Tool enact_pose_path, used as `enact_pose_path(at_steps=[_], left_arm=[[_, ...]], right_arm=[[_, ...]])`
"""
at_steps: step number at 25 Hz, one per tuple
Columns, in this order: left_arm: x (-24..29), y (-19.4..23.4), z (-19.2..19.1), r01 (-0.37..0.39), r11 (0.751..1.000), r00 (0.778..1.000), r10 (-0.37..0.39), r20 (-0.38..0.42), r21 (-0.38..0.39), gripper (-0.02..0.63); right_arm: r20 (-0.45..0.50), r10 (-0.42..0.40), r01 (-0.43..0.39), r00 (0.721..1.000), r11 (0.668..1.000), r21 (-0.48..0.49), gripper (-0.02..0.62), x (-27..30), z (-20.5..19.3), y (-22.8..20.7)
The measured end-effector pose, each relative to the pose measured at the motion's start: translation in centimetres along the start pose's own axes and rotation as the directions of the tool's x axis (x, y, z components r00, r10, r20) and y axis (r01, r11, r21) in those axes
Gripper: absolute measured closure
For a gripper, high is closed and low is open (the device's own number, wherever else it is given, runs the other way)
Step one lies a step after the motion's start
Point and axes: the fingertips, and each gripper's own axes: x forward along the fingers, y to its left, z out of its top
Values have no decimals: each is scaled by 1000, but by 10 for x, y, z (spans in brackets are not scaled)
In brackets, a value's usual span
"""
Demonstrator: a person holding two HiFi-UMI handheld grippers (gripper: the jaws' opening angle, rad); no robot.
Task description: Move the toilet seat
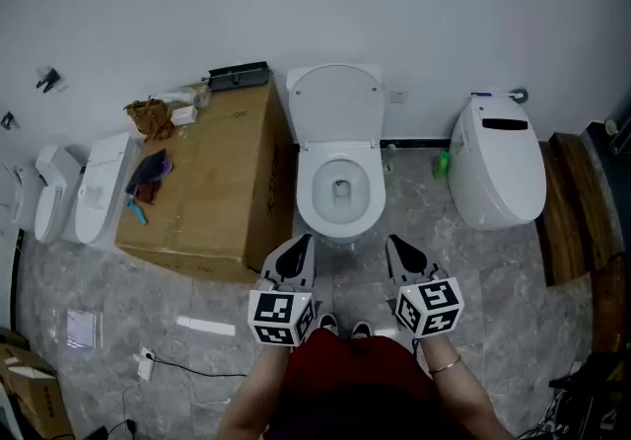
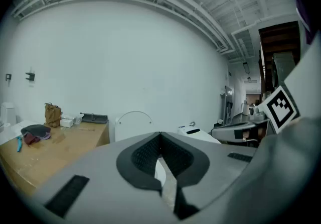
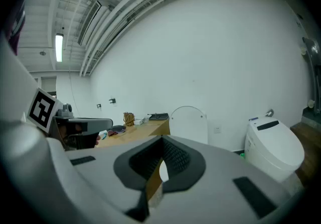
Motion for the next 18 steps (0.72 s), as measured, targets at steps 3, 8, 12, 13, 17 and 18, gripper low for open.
enact_pose_path(at_steps=[3, 8, 12, 13, 17, 18], left_arm=[[1, -1, 0, -9, 1000, 1000, 9, 2, 4, 580], [1, -4, -3, -22, 1000, 1000, 22, -5, 13, 580], [6, -5, -2, -33, 999, 999, 33, 7, -1, 578], [8, -6, -1, -35, 999, 999, 35, 7, -2, 579], [13, -6, -2, -38, 999, 999, 38, 1, 5, 578], [16, -5, -1, -36, 999, 999, 36, 0, 8, 578]], right_arm=[[6, 3, -3, 1000, 1000, 2, 580, -1, 1, -3], [9, 9, -9, 1000, 999, 33, 580, -5, -3, -12], [-2, -2, 2, 1000, 999, 49, 580, -6, -7, -25], [-4, -6, 6, 1000, 999, 52, 580, -6, -8, -29], [-6, -20, 20, 1000, 997, 76, 580, -3, -9, -38], [-4, -22, 23, 1000, 997, 79, 580, -1, -8, -40]])
